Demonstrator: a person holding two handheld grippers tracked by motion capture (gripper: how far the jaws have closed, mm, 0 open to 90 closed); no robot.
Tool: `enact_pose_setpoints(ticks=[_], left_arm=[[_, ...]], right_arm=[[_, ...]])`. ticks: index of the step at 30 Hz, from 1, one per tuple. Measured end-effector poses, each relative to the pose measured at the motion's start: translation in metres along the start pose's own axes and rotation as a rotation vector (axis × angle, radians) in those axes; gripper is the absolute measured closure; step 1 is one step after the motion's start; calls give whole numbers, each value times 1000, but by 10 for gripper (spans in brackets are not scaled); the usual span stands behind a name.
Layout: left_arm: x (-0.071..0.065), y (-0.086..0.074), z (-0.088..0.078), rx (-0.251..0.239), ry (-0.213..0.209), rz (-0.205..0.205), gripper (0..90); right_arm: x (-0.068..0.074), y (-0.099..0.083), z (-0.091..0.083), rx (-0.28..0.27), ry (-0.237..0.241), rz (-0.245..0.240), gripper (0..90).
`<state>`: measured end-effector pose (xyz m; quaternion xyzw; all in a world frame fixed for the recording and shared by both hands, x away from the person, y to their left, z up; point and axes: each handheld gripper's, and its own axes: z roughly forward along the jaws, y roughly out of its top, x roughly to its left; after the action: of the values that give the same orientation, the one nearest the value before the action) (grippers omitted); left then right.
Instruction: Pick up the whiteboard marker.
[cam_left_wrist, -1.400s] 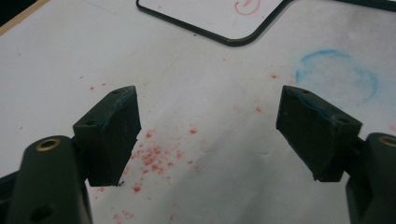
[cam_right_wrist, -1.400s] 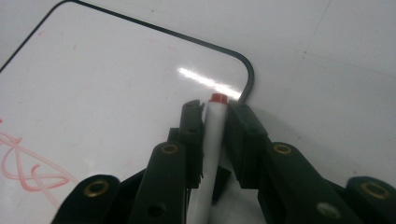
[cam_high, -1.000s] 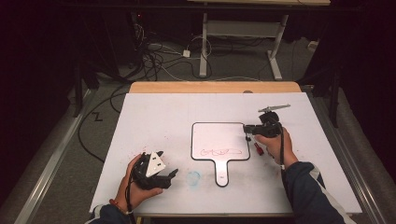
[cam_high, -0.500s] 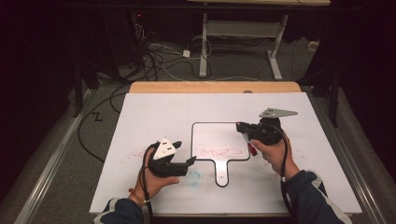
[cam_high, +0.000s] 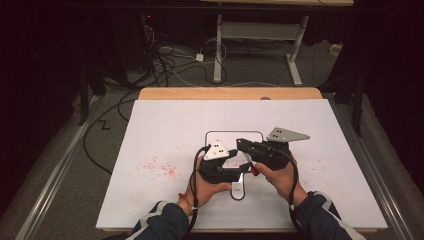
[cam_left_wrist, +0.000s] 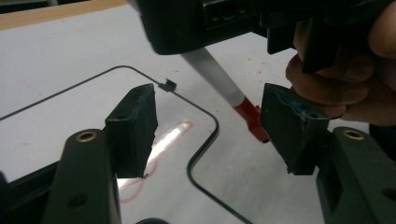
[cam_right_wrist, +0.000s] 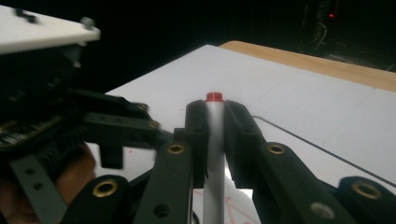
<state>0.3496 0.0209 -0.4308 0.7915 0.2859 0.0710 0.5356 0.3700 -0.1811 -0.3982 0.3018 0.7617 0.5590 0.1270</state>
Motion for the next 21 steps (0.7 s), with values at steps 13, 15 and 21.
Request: enact_pose_setpoints(ticks=[13,15,21], left_arm=[[1,0,1,3,11,42,633],[2,0,0,4,9,46,650],[5,0,-1,24,36,56,745]], right_arm=[[5,-3,2,-2,10,-8,809],[7,-3,1,-1,12,-14,809],[9,-2,-3,-15,5,-34,808]])
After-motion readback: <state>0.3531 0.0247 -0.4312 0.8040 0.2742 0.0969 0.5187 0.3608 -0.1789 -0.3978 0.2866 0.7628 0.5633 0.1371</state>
